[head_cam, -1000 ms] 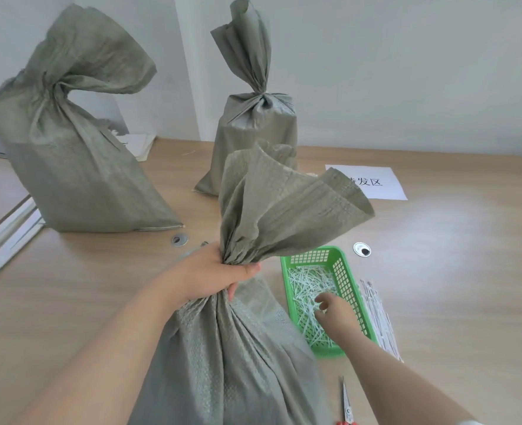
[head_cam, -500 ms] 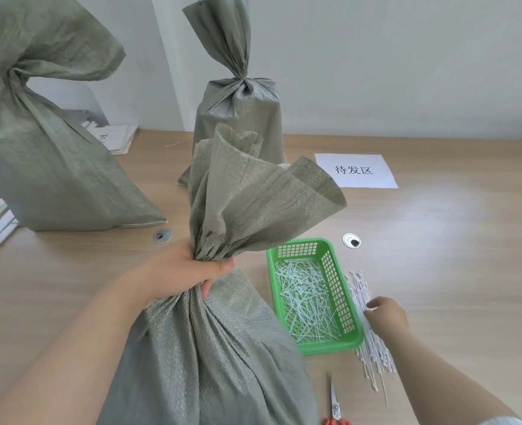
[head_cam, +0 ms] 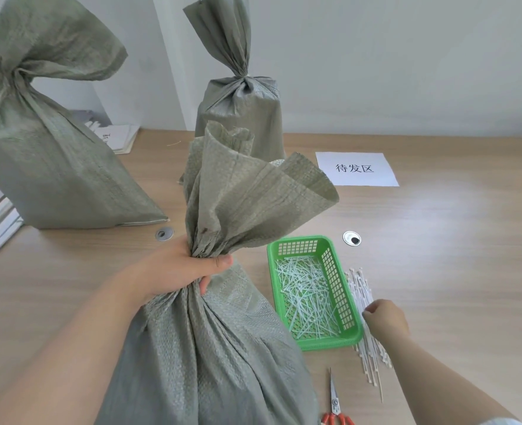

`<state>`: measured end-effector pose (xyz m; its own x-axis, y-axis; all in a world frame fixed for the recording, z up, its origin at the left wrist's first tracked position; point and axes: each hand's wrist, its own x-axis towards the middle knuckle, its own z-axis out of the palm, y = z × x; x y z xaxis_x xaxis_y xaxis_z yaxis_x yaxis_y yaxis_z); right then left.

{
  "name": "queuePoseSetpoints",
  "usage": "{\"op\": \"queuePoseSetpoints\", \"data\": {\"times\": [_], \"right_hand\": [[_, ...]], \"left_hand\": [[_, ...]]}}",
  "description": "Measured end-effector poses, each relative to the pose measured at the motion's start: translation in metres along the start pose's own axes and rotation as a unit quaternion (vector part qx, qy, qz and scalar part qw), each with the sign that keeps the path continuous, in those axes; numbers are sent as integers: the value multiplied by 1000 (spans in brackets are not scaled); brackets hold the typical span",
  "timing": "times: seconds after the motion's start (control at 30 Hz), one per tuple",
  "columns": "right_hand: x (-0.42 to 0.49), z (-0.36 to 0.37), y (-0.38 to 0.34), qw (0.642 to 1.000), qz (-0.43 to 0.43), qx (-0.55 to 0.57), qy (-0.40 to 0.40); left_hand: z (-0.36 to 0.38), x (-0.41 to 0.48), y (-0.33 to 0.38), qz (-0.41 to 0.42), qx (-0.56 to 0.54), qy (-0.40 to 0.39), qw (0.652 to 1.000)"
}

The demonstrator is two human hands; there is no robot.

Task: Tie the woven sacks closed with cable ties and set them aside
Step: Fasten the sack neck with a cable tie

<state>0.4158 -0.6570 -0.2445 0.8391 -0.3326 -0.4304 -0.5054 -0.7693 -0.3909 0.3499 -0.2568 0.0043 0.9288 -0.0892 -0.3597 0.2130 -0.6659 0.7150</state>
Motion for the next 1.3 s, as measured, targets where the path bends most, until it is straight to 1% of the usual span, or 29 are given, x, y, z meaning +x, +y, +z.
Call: {"op": "queuePoseSetpoints", "data": {"times": [0.13, 0.2, 0.3, 0.47, 0.53, 0.63, 0.83, 0.9, 0.97, 1.03, 1.13, 1.2, 1.3], "right_hand": [[-17, -17, -5, 999, -27, 34, 32], [-30, -27, -14, 996, -54, 59, 47], [-53, -44, -32, 986, -99, 115, 70], [-96, -67, -73, 964, -150, 191, 111], [-115, -76, -91, 949, -168, 240, 117], [-147, -91, -124, 920, -199, 311, 132], [-216, -108, -194, 842, -262, 452, 135], [-233, -100, -213, 824, -262, 488, 117], [-244, -82, -226, 819, -237, 517, 77], [-253, -61, -233, 808, -199, 554, 23], [-260, -34, -238, 779, -153, 604, -74], [-264, -23, -240, 765, -155, 609, -137], [-272, -17, -242, 763, -172, 592, -198]], "left_hand": [[-1, -5, 1, 3, -3, 15, 1000], [-2, -8, -1, 14, -14, 12, 1000], [-2, -10, -5, 26, -20, 10, 999], [-2, -12, -9, 39, -48, 5, 998], [-1, -13, -12, 39, -55, 12, 998], [-1, -15, -13, 39, -38, 26, 998], [-2, -25, -8, 58, -44, 15, 997], [-2, -27, -11, 61, -55, 24, 996], [-3, -33, -9, 67, -66, 46, 995], [-2, -39, -10, 73, -82, 70, 992], [-1, -45, -13, 92, -104, 101, 985], [3, -47, -11, 113, -91, 158, 977], [7, -56, 0, 114, -33, 242, 963]]}}
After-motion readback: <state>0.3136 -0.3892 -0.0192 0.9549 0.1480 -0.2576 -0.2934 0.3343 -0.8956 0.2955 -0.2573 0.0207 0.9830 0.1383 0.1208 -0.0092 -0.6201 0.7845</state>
